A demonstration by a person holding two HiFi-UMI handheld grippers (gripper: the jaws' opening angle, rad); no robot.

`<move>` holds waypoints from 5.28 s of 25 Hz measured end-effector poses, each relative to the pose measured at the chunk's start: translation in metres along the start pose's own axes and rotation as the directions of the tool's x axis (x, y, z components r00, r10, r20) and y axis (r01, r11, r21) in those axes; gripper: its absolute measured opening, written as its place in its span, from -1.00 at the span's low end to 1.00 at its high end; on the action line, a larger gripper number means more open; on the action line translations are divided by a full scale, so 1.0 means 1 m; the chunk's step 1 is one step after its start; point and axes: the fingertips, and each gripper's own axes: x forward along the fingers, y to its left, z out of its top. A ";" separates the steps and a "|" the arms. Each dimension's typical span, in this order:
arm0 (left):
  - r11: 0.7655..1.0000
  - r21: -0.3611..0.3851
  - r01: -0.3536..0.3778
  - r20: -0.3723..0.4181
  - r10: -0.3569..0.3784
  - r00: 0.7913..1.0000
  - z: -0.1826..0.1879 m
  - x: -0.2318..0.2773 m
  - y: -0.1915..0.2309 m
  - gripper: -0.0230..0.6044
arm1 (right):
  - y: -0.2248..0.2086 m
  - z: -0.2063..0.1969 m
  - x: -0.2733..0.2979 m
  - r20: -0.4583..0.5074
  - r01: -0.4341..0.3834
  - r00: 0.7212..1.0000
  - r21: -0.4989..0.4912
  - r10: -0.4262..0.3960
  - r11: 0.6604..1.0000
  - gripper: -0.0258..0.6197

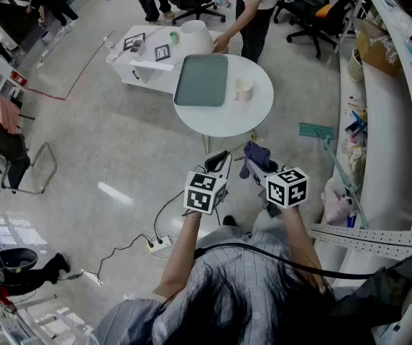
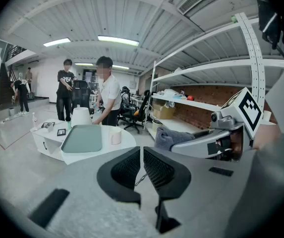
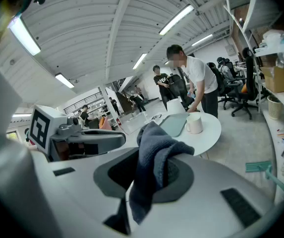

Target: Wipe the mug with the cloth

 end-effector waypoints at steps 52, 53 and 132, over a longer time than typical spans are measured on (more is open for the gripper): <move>0.982 -0.126 -0.143 -0.219 0.113 0.969 0.017 0.183 0.105 -0.86 | -0.156 0.043 0.141 -0.232 -0.173 0.955 0.075 0.186 0.982 -0.67; 0.980 -0.126 -0.153 -0.225 0.122 0.967 0.018 0.186 0.108 -0.86 | -0.160 0.044 0.146 -0.238 -0.182 0.952 0.077 0.195 0.980 -0.67; 0.707 0.494 0.506 -0.718 0.004 0.696 -0.022 0.338 0.132 -0.75 | -0.265 0.038 0.209 -0.390 -0.043 0.914 0.180 0.112 0.983 -0.67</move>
